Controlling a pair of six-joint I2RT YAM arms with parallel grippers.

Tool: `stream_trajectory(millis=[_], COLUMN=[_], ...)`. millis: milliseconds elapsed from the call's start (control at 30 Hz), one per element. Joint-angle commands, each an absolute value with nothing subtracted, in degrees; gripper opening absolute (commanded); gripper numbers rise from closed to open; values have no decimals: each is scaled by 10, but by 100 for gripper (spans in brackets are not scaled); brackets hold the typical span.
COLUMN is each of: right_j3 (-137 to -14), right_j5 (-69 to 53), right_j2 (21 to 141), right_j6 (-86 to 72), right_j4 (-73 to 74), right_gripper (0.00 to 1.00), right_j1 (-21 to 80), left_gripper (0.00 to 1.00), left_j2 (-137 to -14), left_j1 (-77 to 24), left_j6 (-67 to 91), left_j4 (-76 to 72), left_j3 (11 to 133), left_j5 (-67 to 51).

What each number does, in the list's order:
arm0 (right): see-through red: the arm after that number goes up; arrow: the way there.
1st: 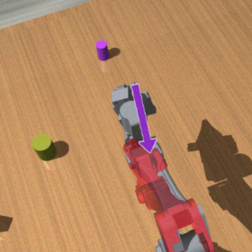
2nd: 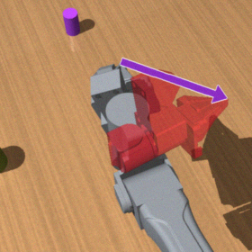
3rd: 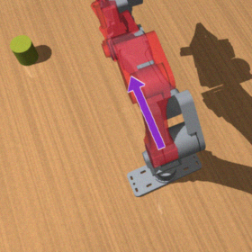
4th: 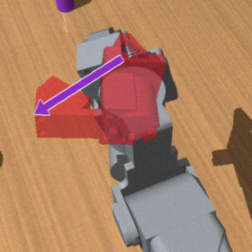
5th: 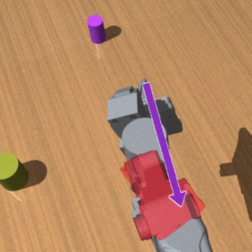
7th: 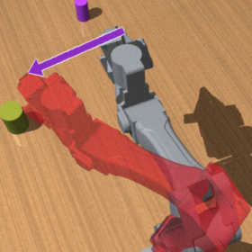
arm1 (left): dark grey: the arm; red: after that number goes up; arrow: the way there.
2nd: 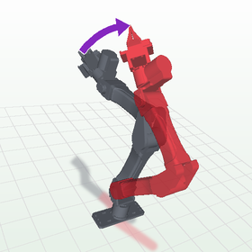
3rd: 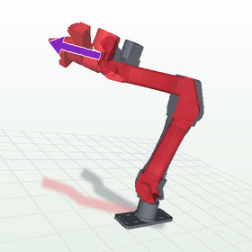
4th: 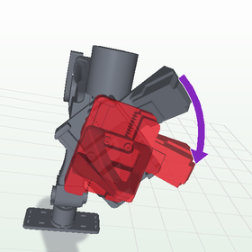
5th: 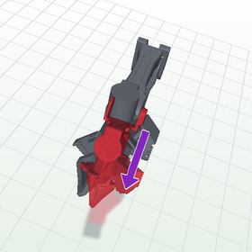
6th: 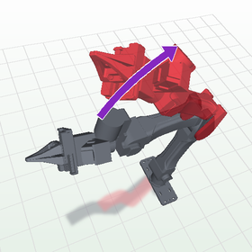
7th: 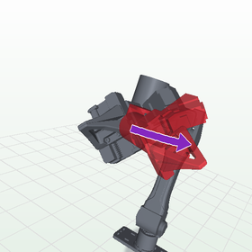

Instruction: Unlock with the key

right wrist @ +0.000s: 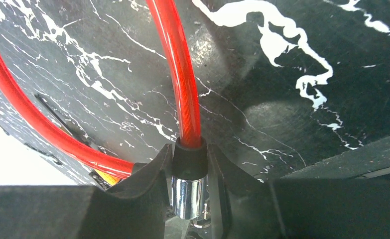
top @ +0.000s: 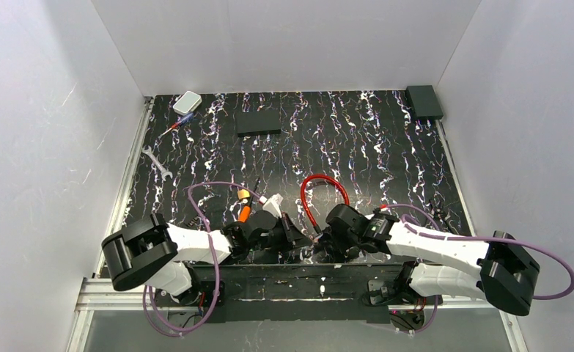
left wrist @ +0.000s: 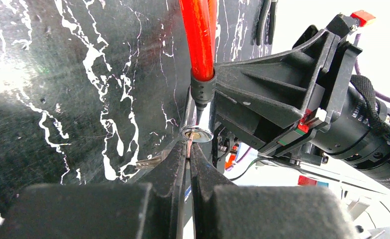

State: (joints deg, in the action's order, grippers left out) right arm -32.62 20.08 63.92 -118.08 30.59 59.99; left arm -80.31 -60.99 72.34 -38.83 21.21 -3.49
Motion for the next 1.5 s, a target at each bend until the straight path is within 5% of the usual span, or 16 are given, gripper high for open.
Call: stream_trajectory(millis=[0,400,600,800,1467], right_j3=[-333,-358,-303,-404,-385], right_j5=[177,201,199,264,177], right_j2=[607,603,566,560,629], right_j6=[-1189,-1152,-1092,-988,-1116], right_j4=[258,243,100,200,248], right_gripper=[1,1,1,1,1], right_j1=[608,608,608,609,631], left_gripper=[0,0,0,0,0], left_j2=[-820,-800,-800,-769,-745], left_j1=[-608,-608,-608,-608,-608], left_j6=[723,678,696,667,596], left_j4=[-420,-421,-422,-422,-416], left_j3=[240,243,249,256,221], left_j5=[-16,6,2,18,69])
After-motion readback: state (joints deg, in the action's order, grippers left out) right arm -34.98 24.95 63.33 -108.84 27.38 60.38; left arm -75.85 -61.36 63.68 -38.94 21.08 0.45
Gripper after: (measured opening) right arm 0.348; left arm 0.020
